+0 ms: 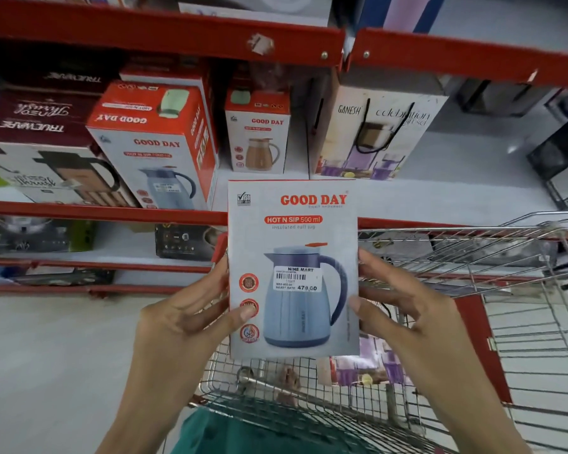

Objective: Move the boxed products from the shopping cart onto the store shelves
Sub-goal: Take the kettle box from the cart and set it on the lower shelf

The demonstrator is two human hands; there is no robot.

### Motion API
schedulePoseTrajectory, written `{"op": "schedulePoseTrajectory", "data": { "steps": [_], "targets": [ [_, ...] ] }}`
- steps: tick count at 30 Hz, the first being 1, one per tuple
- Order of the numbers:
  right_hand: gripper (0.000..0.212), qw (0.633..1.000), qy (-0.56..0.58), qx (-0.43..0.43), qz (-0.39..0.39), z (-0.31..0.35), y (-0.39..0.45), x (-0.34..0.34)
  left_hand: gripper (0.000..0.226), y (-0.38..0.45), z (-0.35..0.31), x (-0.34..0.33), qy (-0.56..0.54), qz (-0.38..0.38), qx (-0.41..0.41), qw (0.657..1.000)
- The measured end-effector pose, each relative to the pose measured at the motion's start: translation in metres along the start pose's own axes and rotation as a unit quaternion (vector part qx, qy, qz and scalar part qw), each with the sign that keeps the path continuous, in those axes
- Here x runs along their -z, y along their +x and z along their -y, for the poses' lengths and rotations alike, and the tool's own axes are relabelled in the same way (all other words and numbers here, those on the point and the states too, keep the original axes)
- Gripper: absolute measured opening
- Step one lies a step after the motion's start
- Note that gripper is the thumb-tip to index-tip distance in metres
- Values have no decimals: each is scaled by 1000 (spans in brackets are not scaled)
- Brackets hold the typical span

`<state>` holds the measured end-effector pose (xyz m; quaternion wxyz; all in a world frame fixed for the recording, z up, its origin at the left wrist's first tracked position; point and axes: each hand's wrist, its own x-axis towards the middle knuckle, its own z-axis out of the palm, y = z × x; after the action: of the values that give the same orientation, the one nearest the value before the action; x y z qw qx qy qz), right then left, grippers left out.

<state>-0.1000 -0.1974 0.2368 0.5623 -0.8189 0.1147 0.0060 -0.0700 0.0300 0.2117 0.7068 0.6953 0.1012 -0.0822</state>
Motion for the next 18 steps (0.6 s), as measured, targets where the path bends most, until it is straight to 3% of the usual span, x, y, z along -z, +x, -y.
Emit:
{"op": "schedulePoseTrajectory", "data": {
  "steps": [6, 10, 14, 18],
  "targets": [
    [57, 1000, -16, 16, -13, -3, 14, -7, 64, 14, 7, 1, 23, -4, -15, 1000],
    [57, 995, -69, 59, -52, -13, 51, -31, 82, 52, 10, -2, 132, 0, -41, 990],
    [44, 979, -102, 124, -128, -26, 109, -63, 51, 114, 14, -8, 194, -62, -111, 973],
    [34, 956, -144, 176, -184, -47, 180, -98, 32, 181, 21, -22, 304, -172, -155, 924]
  ]
}}
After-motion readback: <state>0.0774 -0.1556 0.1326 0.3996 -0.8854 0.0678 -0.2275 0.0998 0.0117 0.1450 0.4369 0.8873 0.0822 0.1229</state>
